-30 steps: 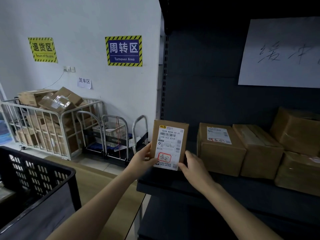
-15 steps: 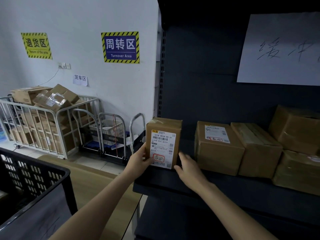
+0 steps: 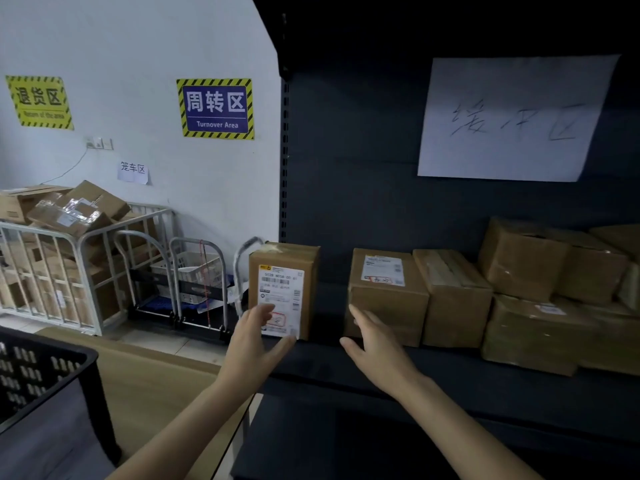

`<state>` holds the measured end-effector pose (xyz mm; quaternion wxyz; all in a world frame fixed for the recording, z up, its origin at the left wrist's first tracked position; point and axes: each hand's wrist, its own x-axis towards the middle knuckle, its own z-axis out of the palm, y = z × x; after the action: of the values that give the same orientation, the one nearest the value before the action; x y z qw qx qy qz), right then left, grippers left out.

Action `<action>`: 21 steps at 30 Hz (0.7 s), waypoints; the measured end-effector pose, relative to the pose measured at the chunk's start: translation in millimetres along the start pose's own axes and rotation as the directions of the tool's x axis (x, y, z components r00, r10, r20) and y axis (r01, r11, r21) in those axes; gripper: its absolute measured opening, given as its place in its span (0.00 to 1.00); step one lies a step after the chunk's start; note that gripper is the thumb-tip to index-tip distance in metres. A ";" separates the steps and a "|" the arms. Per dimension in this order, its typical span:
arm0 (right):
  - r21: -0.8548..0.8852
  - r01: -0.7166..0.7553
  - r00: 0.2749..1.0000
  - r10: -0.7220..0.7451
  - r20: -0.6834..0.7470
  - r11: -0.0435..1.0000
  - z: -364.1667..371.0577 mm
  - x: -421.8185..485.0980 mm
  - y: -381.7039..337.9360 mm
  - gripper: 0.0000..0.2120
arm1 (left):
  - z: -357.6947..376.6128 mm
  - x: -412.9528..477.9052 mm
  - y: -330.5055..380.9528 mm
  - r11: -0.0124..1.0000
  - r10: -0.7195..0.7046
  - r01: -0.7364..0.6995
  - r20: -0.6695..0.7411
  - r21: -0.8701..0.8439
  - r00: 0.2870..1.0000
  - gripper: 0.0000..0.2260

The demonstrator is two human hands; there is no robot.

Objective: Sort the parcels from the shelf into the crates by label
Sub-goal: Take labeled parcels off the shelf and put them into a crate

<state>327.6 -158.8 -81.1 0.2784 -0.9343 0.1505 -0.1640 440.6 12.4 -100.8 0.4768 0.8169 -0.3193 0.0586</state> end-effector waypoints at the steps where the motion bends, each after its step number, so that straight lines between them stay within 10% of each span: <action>1: -0.006 0.002 1.000 -0.002 -0.019 1.000 -5.5 -4.6 4.0 0.29 | 6.2 -1.6 8.7 1.000 0.016 -0.016 0.013 -0.001 1.000 0.26; 9: -0.044 -0.086 0.985 0.078 -0.151 0.995 -51.5 -35.2 49.0 0.28 | 64.2 7.6 62.2 0.991 0.034 -0.011 0.173 -0.131 0.984 0.29; 21: 0.010 -0.197 0.956 0.195 -0.221 0.980 -75.3 -29.0 83.2 0.26 | 114.2 87.6 88.7 0.792 -0.379 0.466 0.280 -0.396 0.882 0.28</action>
<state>256.3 -249.9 -75.4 0.2692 -0.8924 0.2734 -0.2374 434.6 -151.9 -61.4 0.6222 0.7357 -0.1757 -0.2020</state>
